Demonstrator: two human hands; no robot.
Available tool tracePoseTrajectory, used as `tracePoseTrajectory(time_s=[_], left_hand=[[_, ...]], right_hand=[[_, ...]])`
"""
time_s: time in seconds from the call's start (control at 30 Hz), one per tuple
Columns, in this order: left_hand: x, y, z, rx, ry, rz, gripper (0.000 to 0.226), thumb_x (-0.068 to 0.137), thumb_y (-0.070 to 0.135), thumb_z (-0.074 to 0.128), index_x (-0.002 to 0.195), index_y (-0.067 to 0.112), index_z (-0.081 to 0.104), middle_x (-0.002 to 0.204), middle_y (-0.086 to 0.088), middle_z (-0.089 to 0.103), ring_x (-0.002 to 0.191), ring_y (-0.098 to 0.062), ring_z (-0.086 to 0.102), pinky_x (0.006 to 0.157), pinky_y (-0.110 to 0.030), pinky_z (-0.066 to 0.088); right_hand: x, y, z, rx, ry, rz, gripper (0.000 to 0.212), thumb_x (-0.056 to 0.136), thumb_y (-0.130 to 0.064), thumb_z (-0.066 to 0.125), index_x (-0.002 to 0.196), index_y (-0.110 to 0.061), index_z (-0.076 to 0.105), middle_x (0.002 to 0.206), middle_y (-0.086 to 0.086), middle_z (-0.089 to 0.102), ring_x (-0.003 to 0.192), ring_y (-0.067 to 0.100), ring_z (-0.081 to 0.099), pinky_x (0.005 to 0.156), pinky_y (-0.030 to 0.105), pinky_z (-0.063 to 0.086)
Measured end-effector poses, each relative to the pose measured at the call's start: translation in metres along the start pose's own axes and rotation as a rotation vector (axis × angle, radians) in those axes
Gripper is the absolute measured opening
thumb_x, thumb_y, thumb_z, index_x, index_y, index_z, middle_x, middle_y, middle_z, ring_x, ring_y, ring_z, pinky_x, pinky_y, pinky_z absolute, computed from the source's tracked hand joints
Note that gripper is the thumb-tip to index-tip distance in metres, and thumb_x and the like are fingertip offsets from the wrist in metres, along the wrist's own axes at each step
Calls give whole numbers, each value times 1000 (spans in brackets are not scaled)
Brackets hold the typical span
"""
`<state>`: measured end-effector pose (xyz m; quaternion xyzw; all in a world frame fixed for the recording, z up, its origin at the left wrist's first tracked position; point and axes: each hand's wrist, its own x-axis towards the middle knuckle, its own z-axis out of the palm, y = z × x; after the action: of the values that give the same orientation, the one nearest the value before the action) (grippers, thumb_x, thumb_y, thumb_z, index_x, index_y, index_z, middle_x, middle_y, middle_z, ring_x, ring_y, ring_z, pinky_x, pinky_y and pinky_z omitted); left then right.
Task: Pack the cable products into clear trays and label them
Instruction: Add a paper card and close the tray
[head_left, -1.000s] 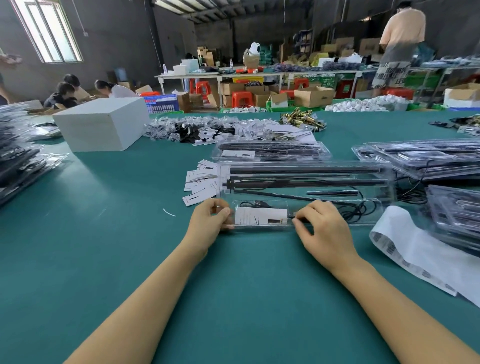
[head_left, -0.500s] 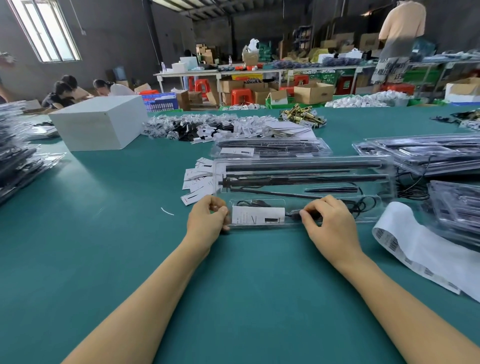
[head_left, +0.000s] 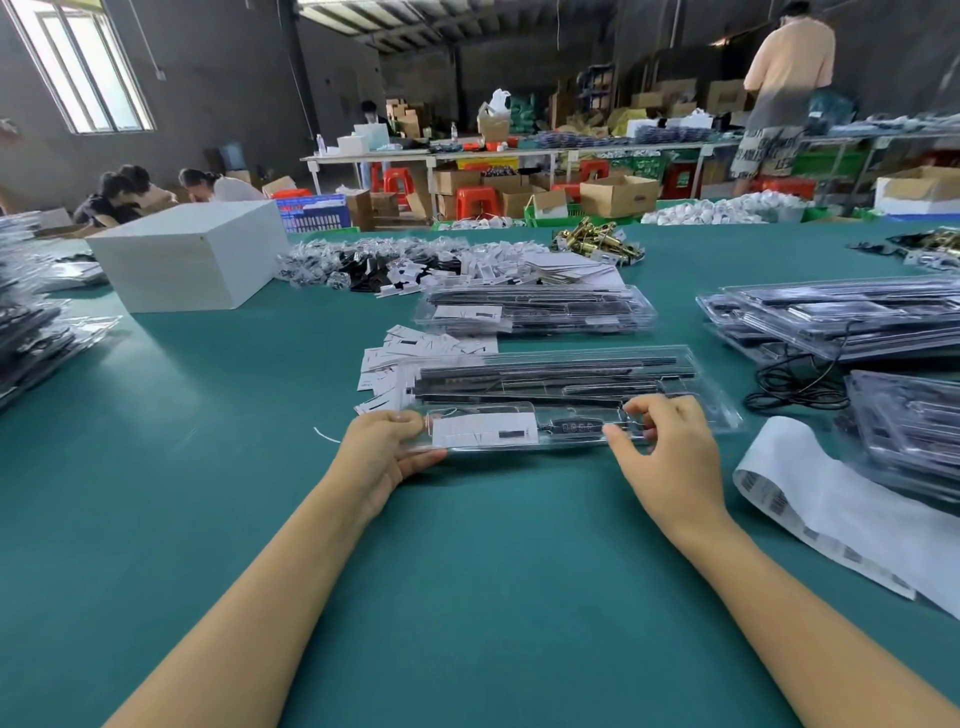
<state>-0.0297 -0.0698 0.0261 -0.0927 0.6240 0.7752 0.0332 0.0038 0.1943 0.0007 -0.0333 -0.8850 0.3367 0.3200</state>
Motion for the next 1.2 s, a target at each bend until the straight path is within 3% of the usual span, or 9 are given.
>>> tracePoseTrajectory(time_s=[0.2, 0.33, 0.43, 0.57, 0.7, 0.87, 0.97, 1.1, 1.2], left_hand=[[-4, 6, 2, -169, 65, -90, 6, 84, -6, 50, 84, -3, 55, 78, -19, 64, 59, -28, 68, 46, -21, 54], [-9, 12, 5, -272, 25, -60, 25, 82, 0, 49, 107, 0, 50, 93, -21, 59, 60, -29, 69, 48, -19, 54], [-13, 14, 7, -340, 7, -76, 25, 81, 3, 51, 106, 3, 49, 87, -20, 60, 59, -28, 69, 46, -19, 54], [-19, 19, 10, -397, 11, -88, 18, 81, 5, 54, 99, 6, 50, 70, -14, 60, 56, -28, 69, 41, -17, 51], [-24, 23, 13, -414, -10, -84, 20, 81, 8, 57, 99, 6, 50, 74, -12, 57, 55, -26, 68, 40, -17, 50], [-28, 24, 17, -425, -24, -35, 21, 85, 18, 61, 100, 7, 50, 63, -10, 60, 51, -20, 66, 42, -17, 51], [-31, 28, 19, -377, -49, 56, 18, 88, 21, 61, 98, 8, 53, 67, -8, 57, 50, -16, 63, 45, -16, 51], [-34, 30, 21, -365, -90, 113, 14, 90, 26, 58, 100, 17, 56, 68, -7, 59, 52, -16, 61, 49, -17, 53], [-36, 29, 20, -374, -129, 108, 28, 81, 27, 65, 104, 14, 55, 72, -7, 63, 54, -16, 63, 52, -20, 55]], right_hand=[[-1, -4, -3, -270, 18, -425, 39, 63, -30, 88, 95, -13, 72, 88, 8, 60, 82, 33, 54, 71, 43, 50], [4, -6, -5, -314, 167, -547, 28, 67, -15, 86, 90, -11, 71, 87, 5, 66, 81, 31, 61, 70, 39, 44], [3, -7, -6, -302, 228, -623, 18, 71, -8, 83, 82, -8, 68, 82, 3, 66, 76, 28, 62, 71, 37, 42], [4, -7, -8, -343, 239, -660, 16, 74, -9, 80, 83, -6, 67, 85, 6, 66, 79, 29, 63, 73, 38, 45], [6, -8, -9, -273, 210, -677, 26, 69, -9, 82, 88, 0, 66, 90, 12, 66, 80, 32, 64, 72, 39, 53], [6, -9, -11, -236, 308, -694, 6, 84, -7, 64, 83, -2, 67, 88, 8, 69, 77, 28, 66, 71, 35, 50], [8, -11, -12, -216, 342, -685, 7, 79, 2, 70, 75, -2, 67, 82, 7, 70, 70, 28, 65, 66, 33, 54], [9, -12, -13, -222, 343, -681, 12, 75, 8, 73, 74, -1, 66, 78, 7, 67, 65, 28, 61, 69, 26, 45], [8, -13, -11, -238, 294, -657, 14, 72, 8, 75, 79, 0, 66, 85, 9, 68, 70, 29, 63, 70, 29, 48]])
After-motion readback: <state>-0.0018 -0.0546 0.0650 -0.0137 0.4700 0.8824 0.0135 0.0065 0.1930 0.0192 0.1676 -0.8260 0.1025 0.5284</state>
